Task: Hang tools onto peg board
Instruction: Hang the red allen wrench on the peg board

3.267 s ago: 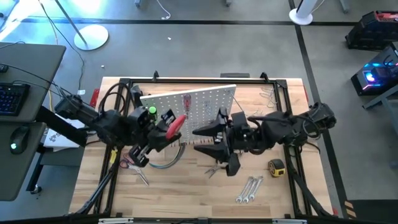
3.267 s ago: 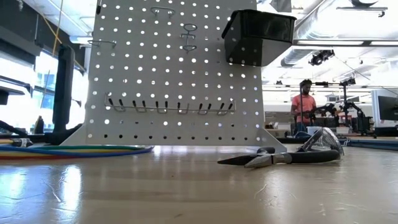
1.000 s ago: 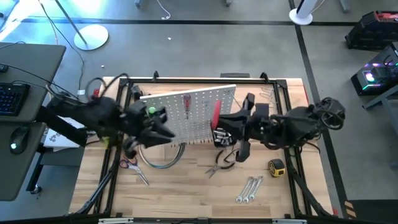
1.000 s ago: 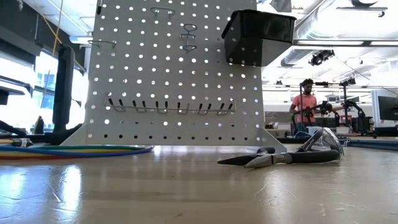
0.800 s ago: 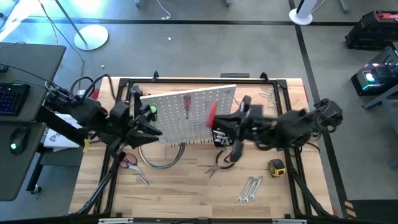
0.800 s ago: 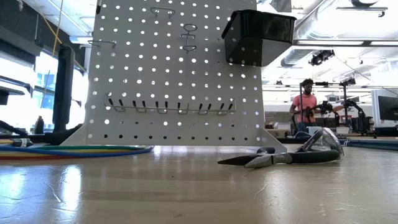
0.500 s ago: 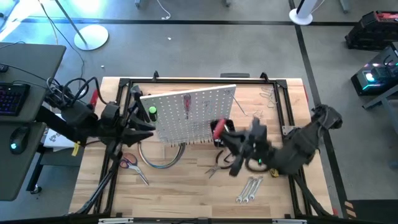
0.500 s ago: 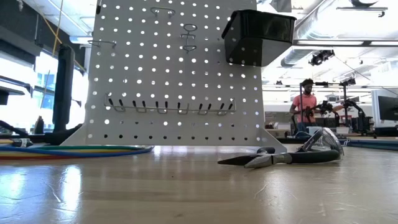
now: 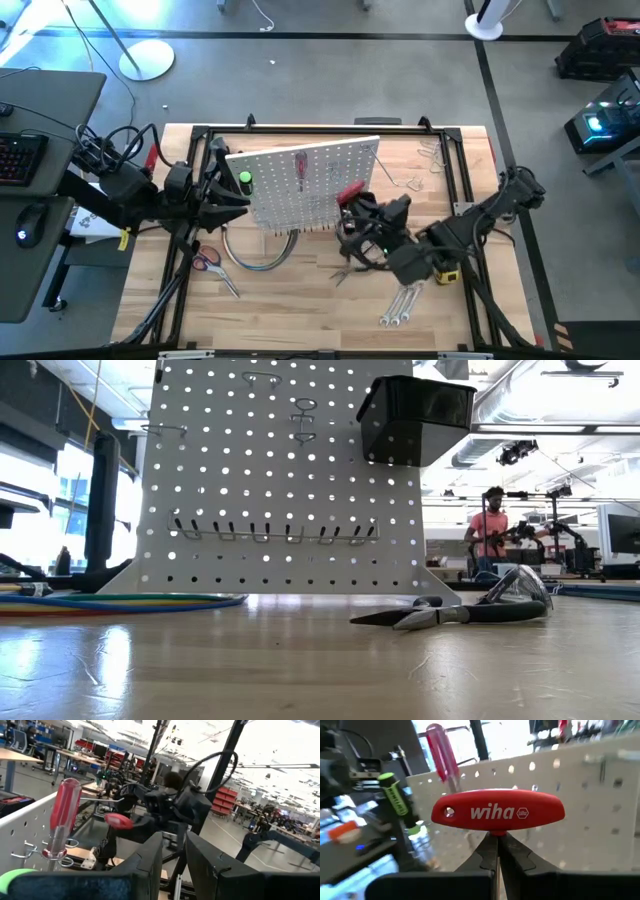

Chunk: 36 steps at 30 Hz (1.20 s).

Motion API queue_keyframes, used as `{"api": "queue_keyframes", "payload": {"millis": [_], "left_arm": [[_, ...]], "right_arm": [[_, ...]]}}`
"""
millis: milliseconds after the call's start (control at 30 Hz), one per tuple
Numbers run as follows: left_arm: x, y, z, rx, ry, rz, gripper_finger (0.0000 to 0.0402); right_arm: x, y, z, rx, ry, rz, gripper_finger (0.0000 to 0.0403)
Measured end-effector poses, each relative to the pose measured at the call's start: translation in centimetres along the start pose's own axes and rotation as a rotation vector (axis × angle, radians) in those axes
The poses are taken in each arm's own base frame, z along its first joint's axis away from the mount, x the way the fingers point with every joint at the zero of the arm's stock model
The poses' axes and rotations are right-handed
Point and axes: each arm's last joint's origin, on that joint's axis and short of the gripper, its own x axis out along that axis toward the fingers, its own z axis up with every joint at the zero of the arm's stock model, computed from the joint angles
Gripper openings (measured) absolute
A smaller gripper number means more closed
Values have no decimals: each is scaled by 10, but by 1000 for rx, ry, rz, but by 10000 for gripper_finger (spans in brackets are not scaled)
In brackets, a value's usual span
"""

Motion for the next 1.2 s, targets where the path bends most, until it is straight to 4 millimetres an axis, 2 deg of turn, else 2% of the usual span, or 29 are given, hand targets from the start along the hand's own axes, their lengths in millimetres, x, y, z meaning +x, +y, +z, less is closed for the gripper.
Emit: {"api": "queue_keyframes", "payload": {"millis": [167,533,767,1200], "left_arm": [[0,0,0,-4,-3,6,76],[0,1,2,-13,-28,44,76],[0,1,1,-7,-20,45,76],[0,2,0,4,-4,48,76]], "right_arm": [[16,2,13,-87,-32,-10,0],[52,-2,37,-120,-97,0,0],[60,-3,50,-145,-154,26,0],[72,-9,52,-190,-157,-29,0]]}}
